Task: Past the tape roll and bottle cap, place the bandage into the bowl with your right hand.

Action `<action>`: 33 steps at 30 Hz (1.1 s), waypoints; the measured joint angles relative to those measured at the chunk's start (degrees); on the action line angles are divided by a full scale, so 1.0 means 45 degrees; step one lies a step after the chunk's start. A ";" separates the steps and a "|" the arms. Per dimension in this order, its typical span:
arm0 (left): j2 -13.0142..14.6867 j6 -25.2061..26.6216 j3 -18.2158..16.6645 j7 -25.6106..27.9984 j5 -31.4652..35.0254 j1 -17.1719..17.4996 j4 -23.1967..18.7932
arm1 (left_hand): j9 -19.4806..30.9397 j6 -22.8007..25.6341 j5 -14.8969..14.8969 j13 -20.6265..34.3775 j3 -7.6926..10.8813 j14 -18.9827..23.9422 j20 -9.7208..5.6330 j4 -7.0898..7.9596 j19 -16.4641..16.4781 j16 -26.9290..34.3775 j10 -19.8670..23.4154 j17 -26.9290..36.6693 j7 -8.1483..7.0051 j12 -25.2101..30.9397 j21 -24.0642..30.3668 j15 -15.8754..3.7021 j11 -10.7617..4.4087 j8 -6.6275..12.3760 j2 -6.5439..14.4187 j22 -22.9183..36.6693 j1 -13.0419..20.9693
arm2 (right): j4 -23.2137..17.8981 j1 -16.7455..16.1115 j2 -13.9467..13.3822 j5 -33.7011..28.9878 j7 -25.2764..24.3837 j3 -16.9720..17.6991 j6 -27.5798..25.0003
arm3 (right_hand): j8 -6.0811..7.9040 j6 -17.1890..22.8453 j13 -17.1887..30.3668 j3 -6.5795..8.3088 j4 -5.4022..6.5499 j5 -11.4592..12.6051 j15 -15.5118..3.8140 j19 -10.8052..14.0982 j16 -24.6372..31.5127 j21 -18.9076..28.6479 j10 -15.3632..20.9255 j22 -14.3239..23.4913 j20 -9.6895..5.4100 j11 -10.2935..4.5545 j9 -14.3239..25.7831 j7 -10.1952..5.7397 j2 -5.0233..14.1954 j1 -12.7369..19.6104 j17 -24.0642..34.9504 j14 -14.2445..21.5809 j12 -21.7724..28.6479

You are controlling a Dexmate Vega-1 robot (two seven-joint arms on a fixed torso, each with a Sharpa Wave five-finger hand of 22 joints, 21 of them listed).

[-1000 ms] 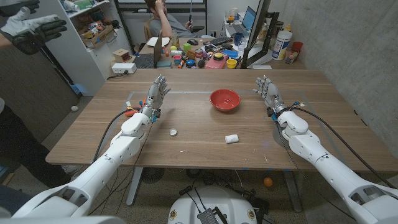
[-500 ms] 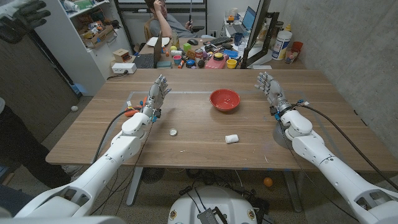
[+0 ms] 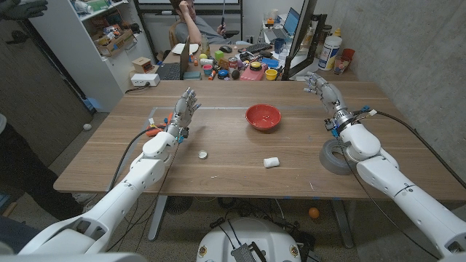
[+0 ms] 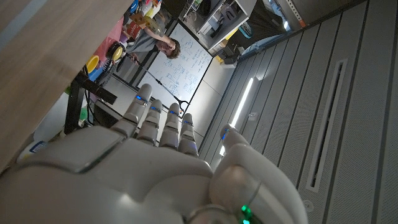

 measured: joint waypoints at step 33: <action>-0.0398 -0.0086 0.0098 -0.0702 0.0222 -0.0688 0.0952 | -0.0003 0.0000 0.0000 0.0065 -0.0001 0.0001 0.0000 -0.0001 0.0001 0.0000 0.0001 -0.0001 0.0000 -0.0003 0.0000 0.0000 0.0000 0.0000 0.0000 -0.0002 0.0000 | -0.6605 -0.4886 -0.2790 -0.6973 -0.2837 0.3754 -0.1154 | -0.0086 -0.0120 -0.0004 -0.0176 -0.0469 -0.0147 -0.0306 0.0108 -0.0053 -0.0280 -0.0032 -0.0003 0.0243 -0.0170 -0.0002 -0.0253 -0.0272 0.0406 -0.0002 0.0198 -0.0099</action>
